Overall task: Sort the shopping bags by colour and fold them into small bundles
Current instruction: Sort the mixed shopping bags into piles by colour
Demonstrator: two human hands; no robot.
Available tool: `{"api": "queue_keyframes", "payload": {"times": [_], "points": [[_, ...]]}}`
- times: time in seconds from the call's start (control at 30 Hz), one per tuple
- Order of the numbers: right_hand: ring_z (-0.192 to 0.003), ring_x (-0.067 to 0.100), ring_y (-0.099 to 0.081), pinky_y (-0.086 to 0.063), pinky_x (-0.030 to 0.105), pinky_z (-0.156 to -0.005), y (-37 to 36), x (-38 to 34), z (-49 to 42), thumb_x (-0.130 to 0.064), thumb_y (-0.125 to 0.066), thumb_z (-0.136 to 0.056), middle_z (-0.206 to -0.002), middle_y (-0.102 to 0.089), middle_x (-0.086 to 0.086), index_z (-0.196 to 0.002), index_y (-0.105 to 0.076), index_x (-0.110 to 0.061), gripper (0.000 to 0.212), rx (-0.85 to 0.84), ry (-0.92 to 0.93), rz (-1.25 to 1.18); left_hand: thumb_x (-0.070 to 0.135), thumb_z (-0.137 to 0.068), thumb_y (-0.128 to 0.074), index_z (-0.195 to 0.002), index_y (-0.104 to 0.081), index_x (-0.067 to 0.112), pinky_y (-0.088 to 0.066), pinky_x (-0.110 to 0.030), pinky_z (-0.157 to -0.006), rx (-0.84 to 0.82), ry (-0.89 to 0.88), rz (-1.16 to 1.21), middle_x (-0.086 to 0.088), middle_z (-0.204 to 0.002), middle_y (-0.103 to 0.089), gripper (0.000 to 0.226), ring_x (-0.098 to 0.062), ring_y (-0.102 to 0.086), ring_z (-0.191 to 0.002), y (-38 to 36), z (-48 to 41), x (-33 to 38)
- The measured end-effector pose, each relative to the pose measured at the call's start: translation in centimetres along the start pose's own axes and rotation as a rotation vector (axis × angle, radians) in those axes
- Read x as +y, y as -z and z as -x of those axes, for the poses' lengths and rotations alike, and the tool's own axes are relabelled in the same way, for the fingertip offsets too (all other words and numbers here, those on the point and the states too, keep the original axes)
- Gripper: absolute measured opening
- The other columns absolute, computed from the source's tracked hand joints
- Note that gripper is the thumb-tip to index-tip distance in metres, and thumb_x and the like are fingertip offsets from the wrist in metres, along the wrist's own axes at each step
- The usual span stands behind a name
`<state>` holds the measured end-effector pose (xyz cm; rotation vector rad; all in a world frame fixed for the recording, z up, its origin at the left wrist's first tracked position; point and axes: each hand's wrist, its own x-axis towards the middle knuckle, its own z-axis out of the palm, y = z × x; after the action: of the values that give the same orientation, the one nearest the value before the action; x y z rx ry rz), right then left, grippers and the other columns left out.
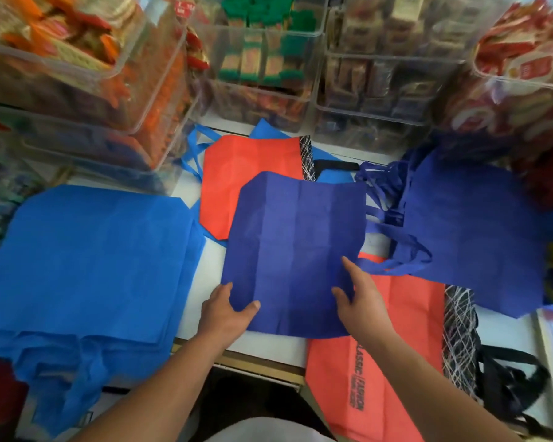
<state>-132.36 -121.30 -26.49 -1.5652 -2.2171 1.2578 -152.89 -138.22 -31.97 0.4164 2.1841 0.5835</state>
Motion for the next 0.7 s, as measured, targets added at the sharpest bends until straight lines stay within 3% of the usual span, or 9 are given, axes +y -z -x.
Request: {"api": "queue_keyframes", "payload": {"times": [0.1,0.27,0.4,0.53,0.6,0.7], "points": [[-0.129,0.028,-0.057,-0.032,0.011,-0.089,0.4,-1.4,-0.5,0.003,-0.054,-0.095,-0.141,-0.061,0.006,-0.148,-0.050,-0.013,0.055,0.037,-0.006,0.024,0.067,-0.088,-0.062,-0.157,-0.033,0.023,-0.036,-0.048,-0.119,-0.044,-0.007,-0.077,0.000,-0.163,-0.034,0.086,-0.027,-0.033,-0.148,0.0,0.5,-0.3],[-0.140,0.022,-0.045,-0.030,0.019,-0.106,4.7,-2.5,0.6,-0.002,-0.048,-0.102,-0.151,-0.049,0.007,-0.154,-0.042,-0.011,0.053,0.304,0.029,-0.082,0.056,-0.093,-0.064,-0.155,-0.035,0.027,-0.042,-0.040,-0.113,-0.050,-0.010,0.073,-0.001,-0.162,-0.034,0.075,-0.024,-0.042,-0.143,-0.2,2.0,1.0],[-0.146,0.018,-0.037,-0.027,0.023,-0.113,9.6,-0.6,1.4,-0.008,-0.045,-0.105,-0.158,-0.042,0.002,-0.157,-0.034,-0.016,0.054,0.543,-0.094,-0.205,0.040,-0.094,-0.069,-0.153,-0.042,0.022,-0.042,-0.027,-0.100,-0.096,-0.120,0.185,0.001,-0.153,-0.046,0.067,-0.015,-0.058,-0.120,-1.7,2.8,7.0],[-0.144,0.030,-0.034,-0.021,0.016,-0.108,13.3,3.2,1.8,-0.007,-0.041,-0.106,-0.156,-0.037,0.019,-0.159,-0.025,-0.003,0.055,0.766,-0.274,-0.256,0.036,-0.096,-0.068,-0.150,-0.047,0.014,-0.036,-0.020,-0.099,-0.119,-0.259,0.157,-0.002,-0.147,-0.053,0.061,-0.007,-0.054,-0.116,-4.7,3.8,14.1],[-0.146,0.034,-0.028,-0.020,0.021,-0.111,13.1,4.4,1.9,-0.013,-0.039,-0.108,-0.159,-0.029,0.026,-0.159,-0.015,0.003,0.059,0.756,-0.391,-0.326,0.035,-0.097,-0.067,-0.148,-0.048,0.015,-0.037,-0.019,-0.098,-0.155,-0.304,0.147,-0.001,-0.145,-0.054,0.058,-0.009,-0.056,-0.118,-7.0,4.6,16.7],[-0.155,0.026,-0.016,-0.014,0.025,-0.118,10.9,4.8,0.8,-0.032,-0.039,-0.109,-0.168,-0.014,0.017,-0.161,-0.004,0.000,0.070,0.498,-0.460,-0.483,0.040,-0.096,-0.066,-0.152,-0.044,0.019,-0.045,-0.028,-0.105,-0.245,-0.354,0.090,0.000,-0.149,-0.052,0.063,-0.008,-0.058,-0.113,-10.9,5.7,18.6]]}}
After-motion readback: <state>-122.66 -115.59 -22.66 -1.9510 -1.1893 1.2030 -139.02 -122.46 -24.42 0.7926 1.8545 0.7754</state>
